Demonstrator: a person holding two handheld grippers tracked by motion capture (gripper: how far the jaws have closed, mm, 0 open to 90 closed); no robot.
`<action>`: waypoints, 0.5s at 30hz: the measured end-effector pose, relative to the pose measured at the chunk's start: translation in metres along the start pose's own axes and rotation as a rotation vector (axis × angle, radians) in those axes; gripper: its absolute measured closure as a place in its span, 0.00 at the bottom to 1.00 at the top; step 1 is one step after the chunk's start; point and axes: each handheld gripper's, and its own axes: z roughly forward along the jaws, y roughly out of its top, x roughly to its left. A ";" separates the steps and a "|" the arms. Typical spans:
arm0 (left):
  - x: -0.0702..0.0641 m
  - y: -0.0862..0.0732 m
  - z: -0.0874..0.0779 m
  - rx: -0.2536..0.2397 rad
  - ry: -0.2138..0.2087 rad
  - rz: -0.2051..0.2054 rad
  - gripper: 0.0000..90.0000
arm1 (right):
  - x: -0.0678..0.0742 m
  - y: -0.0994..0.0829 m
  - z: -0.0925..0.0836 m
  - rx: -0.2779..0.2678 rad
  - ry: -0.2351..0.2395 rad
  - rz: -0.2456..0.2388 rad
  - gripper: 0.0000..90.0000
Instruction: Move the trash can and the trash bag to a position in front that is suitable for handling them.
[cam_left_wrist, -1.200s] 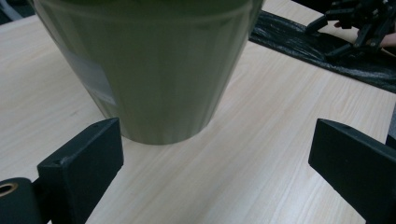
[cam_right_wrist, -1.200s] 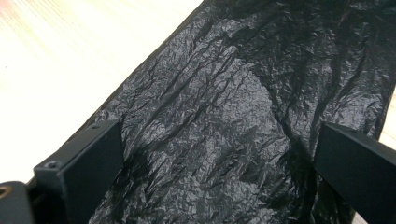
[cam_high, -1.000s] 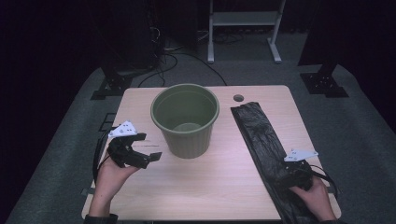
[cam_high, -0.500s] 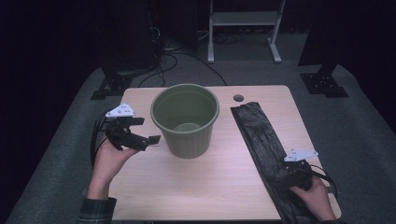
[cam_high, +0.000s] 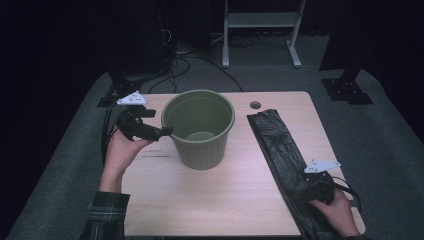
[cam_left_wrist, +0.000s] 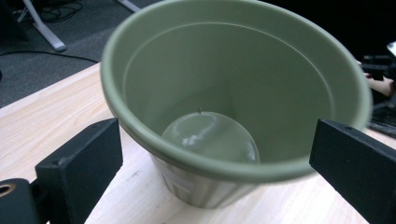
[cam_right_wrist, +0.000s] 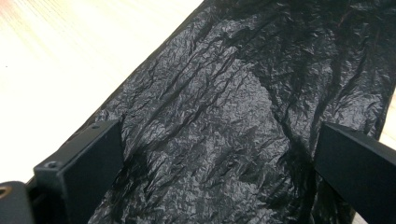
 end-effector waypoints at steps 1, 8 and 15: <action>0.002 0.001 0.002 0.002 0.003 -0.001 0.01 | 0.000 0.000 0.000 -0.001 0.000 0.000 0.01; 0.010 0.001 0.013 -0.001 0.024 -0.013 0.01 | 0.000 0.000 0.000 -0.001 0.000 0.001 0.01; 0.019 -0.001 0.029 0.014 0.028 -0.015 0.01 | 0.000 0.000 0.000 -0.002 0.000 0.001 0.01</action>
